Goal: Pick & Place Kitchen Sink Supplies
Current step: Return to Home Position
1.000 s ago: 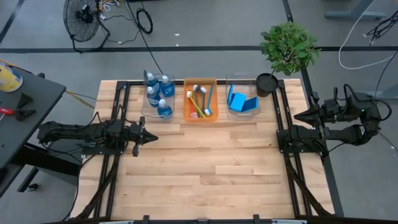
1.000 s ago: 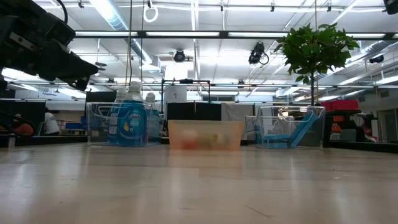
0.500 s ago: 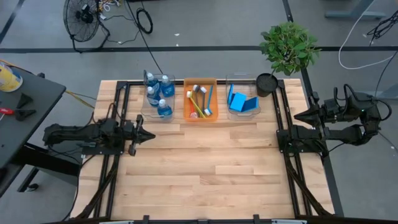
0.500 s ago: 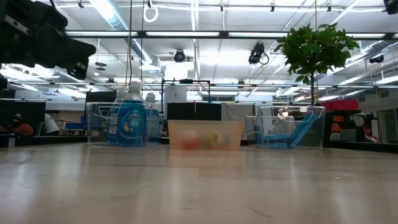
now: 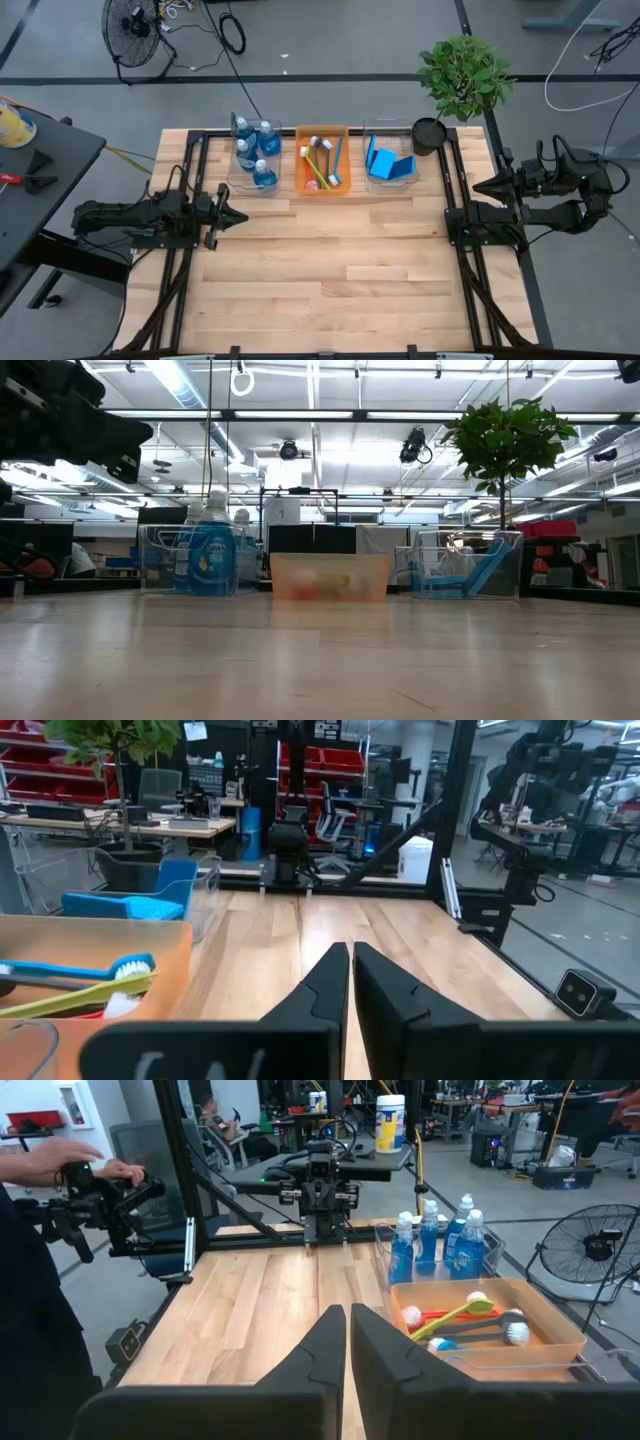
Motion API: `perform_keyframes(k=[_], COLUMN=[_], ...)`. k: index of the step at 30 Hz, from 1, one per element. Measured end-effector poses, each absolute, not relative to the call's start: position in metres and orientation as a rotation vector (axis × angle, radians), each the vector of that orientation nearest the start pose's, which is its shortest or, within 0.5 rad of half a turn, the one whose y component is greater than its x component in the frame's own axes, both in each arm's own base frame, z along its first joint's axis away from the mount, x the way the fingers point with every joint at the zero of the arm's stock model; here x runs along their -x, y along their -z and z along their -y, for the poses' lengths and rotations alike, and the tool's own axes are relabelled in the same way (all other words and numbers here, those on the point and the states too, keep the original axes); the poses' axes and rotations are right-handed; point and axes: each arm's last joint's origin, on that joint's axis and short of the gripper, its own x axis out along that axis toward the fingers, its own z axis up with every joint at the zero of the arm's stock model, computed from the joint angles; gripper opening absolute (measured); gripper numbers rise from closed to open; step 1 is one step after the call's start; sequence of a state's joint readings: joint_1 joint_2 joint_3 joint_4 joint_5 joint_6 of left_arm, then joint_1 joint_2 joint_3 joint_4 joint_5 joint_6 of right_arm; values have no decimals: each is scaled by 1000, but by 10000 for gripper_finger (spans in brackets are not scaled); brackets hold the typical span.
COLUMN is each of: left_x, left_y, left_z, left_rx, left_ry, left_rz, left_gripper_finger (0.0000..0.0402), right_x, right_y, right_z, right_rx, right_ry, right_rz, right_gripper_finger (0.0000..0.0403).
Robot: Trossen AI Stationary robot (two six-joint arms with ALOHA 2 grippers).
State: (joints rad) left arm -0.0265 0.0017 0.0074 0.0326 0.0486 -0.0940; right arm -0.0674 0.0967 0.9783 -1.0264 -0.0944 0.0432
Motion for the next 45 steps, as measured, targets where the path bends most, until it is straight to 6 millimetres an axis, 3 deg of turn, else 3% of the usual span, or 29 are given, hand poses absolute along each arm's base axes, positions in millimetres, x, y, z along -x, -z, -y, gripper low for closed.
perform_keyframes(k=[45], left_x=[-97], left_y=[-171], left_z=[4], left_rx=[93], left_ry=[78], left_rz=[57], left_gripper_finger=[25], right_x=[37], right_y=[-342], right_z=[-5], right_rx=[-55], right_ry=[-24], right_rz=[-145], right_gripper_finger=[25])
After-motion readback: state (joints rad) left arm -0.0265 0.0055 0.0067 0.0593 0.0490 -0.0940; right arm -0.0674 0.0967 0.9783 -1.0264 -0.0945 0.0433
